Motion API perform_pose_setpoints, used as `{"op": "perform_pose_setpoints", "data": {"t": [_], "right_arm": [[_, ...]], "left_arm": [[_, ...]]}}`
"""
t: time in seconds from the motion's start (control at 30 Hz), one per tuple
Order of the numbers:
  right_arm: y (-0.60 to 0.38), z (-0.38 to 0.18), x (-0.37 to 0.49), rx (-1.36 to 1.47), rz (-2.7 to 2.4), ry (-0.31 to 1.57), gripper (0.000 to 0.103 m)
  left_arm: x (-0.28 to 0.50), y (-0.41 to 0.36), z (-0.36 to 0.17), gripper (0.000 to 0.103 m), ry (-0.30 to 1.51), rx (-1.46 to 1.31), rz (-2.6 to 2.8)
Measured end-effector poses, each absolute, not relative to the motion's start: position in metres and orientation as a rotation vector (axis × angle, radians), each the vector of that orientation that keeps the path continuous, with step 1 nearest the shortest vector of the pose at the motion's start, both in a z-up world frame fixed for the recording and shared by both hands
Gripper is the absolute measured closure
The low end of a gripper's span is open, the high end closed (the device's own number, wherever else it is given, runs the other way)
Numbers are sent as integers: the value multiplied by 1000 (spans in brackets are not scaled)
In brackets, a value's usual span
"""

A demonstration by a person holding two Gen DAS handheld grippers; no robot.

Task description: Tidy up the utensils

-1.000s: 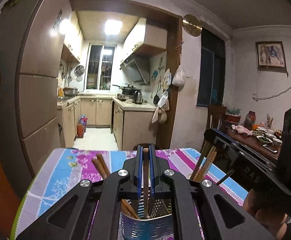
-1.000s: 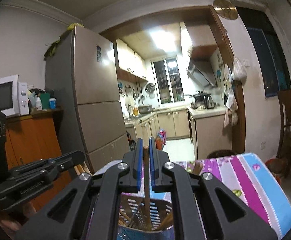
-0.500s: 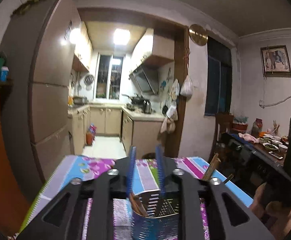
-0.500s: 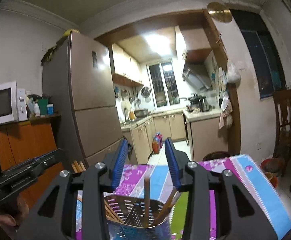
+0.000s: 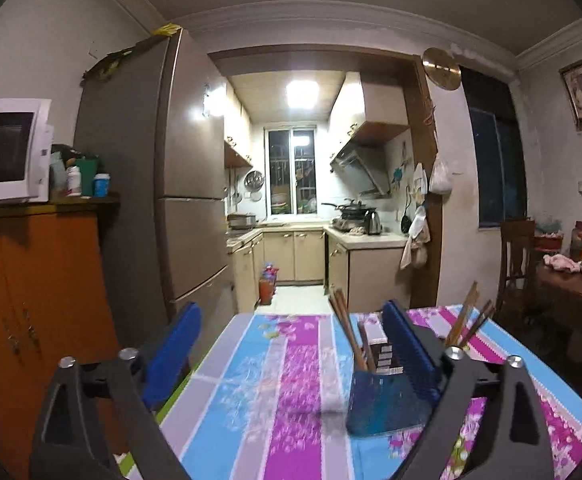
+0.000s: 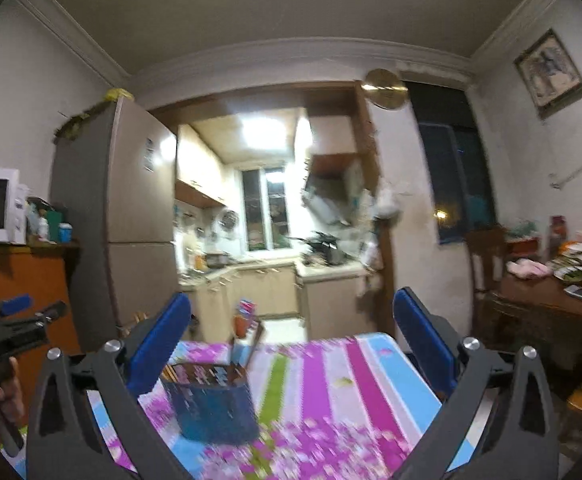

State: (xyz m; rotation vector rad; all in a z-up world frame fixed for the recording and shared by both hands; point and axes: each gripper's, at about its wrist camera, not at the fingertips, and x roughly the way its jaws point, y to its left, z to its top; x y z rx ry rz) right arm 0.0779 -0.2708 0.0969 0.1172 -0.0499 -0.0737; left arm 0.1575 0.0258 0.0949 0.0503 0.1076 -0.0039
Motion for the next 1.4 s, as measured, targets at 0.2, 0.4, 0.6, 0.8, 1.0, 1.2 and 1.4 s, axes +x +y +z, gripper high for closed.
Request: {"op": "perform_pose_setpoints", "data": {"t": [0.2, 0.4, 0.6, 0.8, 1.0, 1.2, 1.4], "right_arm": [[-265, 71, 50, 86, -215, 45, 5], [-258, 58, 37, 63, -198, 61, 5], [-252, 54, 30, 37, -186, 86, 5], [-244, 47, 24, -3, -203, 106, 5], [-245, 42, 18, -5, -203, 121, 5], [-250, 39, 15, 3, -206, 133, 5], [-257, 37, 14, 7, -210, 145, 5]], "left_arm": [[115, 18, 83, 5, 105, 73, -12], [94, 12, 75, 5, 177, 104, -15], [78, 6, 65, 5, 179, 121, -1], [73, -2, 55, 5, 201, 168, 31], [69, -11, 44, 5, 227, 192, 11], [66, -24, 37, 5, 241, 218, -19], [64, -34, 33, 5, 223, 234, -7]]}}
